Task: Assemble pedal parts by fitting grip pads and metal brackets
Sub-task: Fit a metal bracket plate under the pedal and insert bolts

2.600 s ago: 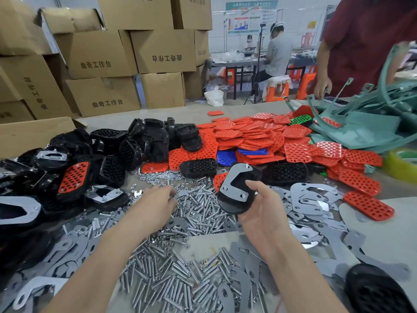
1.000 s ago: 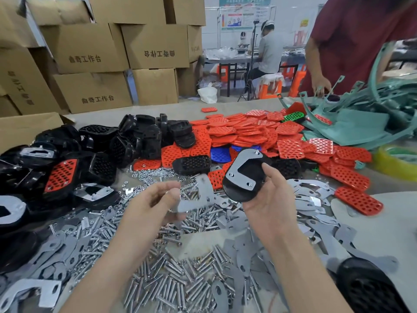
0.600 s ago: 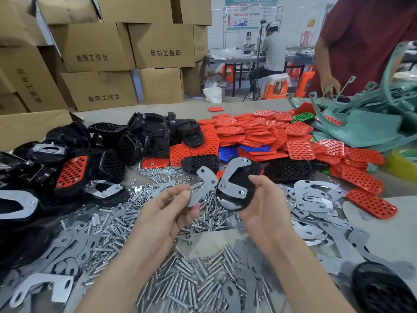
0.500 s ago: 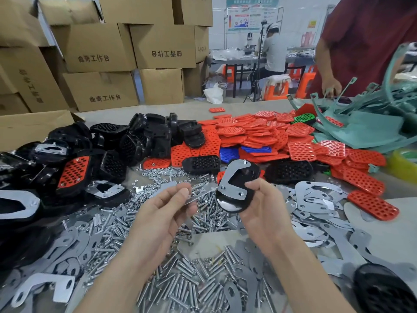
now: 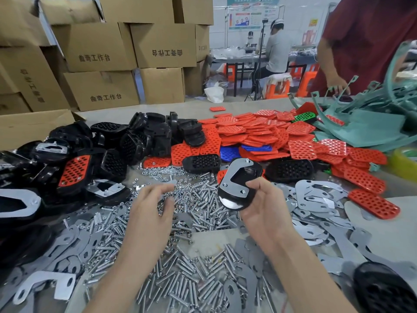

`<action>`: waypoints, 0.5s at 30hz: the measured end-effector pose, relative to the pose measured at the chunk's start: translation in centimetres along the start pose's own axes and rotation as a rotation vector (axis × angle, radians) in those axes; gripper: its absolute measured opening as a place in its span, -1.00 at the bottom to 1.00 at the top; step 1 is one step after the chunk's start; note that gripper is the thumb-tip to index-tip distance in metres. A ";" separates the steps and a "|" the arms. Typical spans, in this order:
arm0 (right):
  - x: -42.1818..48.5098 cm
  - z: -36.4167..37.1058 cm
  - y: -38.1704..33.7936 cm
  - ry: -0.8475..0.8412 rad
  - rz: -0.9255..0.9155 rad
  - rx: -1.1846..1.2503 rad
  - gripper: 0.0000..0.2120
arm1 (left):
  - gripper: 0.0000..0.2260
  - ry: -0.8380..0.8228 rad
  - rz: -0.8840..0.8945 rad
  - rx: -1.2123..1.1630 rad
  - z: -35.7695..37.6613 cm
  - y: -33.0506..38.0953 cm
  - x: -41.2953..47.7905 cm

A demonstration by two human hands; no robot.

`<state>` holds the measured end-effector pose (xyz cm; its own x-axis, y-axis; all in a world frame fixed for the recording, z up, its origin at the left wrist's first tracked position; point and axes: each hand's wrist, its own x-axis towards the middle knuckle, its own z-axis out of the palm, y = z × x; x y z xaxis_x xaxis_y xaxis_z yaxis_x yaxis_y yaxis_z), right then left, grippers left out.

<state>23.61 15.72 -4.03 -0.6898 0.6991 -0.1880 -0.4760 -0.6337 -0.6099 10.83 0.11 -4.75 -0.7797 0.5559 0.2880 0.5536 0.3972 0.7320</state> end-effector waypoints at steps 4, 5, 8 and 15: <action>-0.2 -0.1 -0.4 -0.002 -0.010 0.010 -0.51 | -0.72 -0.038 0.011 0.228 -0.4 -0.7 0.1; -0.2 -0.2 -0.4 -0.001 -0.012 0.014 -0.51 | -0.74 -0.041 0.015 0.238 -0.7 -0.9 0.2; -0.3 -0.1 -0.4 -0.007 -0.009 0.011 -0.51 | -0.77 -0.025 0.025 0.280 -2.3 -1.7 0.8; -0.8 0.7 1.5 -0.087 0.095 -0.031 -0.55 | -0.83 0.051 -0.065 0.458 -10.4 -5.1 1.1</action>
<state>23.04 13.95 -4.25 -0.7763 0.6044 -0.1793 -0.3900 -0.6839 -0.6166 4.09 -8.90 -1.76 -0.8241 0.4870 0.2894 0.5664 0.7180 0.4047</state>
